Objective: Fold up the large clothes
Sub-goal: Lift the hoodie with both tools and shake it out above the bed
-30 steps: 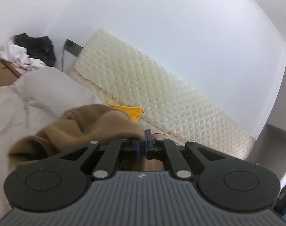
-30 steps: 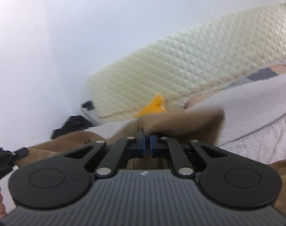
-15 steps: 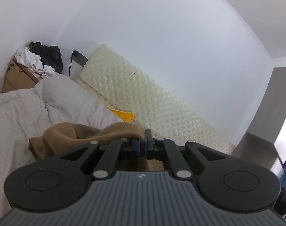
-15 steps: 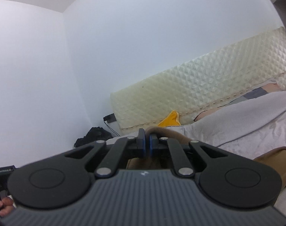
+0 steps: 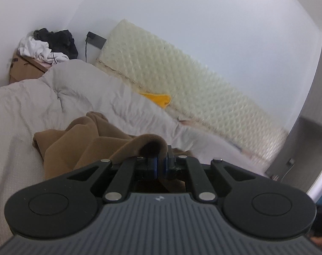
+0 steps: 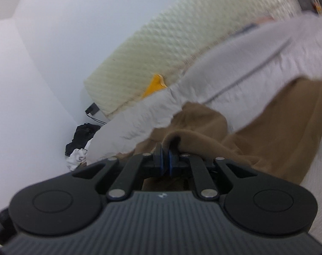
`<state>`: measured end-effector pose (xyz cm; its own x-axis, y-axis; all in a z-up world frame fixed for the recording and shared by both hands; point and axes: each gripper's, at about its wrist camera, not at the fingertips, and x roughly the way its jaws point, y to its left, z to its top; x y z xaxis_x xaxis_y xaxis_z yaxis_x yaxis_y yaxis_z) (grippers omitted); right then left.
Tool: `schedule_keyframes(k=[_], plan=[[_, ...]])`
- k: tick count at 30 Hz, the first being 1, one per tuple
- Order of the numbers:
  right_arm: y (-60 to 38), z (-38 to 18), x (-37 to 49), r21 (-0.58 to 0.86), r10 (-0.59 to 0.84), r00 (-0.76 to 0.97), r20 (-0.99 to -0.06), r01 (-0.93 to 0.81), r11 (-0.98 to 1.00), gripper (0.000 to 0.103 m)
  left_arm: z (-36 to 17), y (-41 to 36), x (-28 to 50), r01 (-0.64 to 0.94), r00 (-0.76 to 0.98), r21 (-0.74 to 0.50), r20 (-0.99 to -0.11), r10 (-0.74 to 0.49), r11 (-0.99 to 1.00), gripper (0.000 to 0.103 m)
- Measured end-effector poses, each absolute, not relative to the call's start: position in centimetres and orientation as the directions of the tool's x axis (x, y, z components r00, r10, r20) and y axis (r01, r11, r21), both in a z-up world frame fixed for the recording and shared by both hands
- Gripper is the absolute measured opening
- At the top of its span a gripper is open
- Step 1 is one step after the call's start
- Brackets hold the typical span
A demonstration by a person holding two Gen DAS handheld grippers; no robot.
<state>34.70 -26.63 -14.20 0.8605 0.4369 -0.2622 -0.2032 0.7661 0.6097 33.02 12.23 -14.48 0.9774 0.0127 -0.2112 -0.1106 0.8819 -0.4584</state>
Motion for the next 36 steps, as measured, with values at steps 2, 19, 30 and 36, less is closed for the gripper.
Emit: schedule_keyframes(k=[2, 19, 30, 36], plan=[[-26.8, -15.6, 35.7, 0.632, 0.448, 0.850, -0.278, -0.189, 0.751, 0.010, -15.8, 12.6, 34.9, -0.128, 0.969, -0.450, -0.245, 0.016, 0.884, 0.010], [-27.3, -19.5, 38.9, 0.732, 0.528, 0.811, -0.251, -0.197, 0.652, 0.014, -22.0, 17.0, 41.4, -0.160, 0.945, -0.573, -0.325, -0.044, 0.804, 0.010], [-28.1, -18.3, 36.1, 0.825, 0.620, 0.759, -0.198, -0.212, 0.523, 0.081, -19.9, 17.4, 36.4, -0.055, 0.959, -0.716, -0.231, -0.161, 0.696, 0.065], [-26.3, -19.6, 36.3, 0.788, 0.611, 0.745, -0.270, -0.194, 0.585, 0.081, -20.1, 16.8, 33.8, -0.040, 0.949, -0.757, -0.233, -0.212, 0.652, 0.074]])
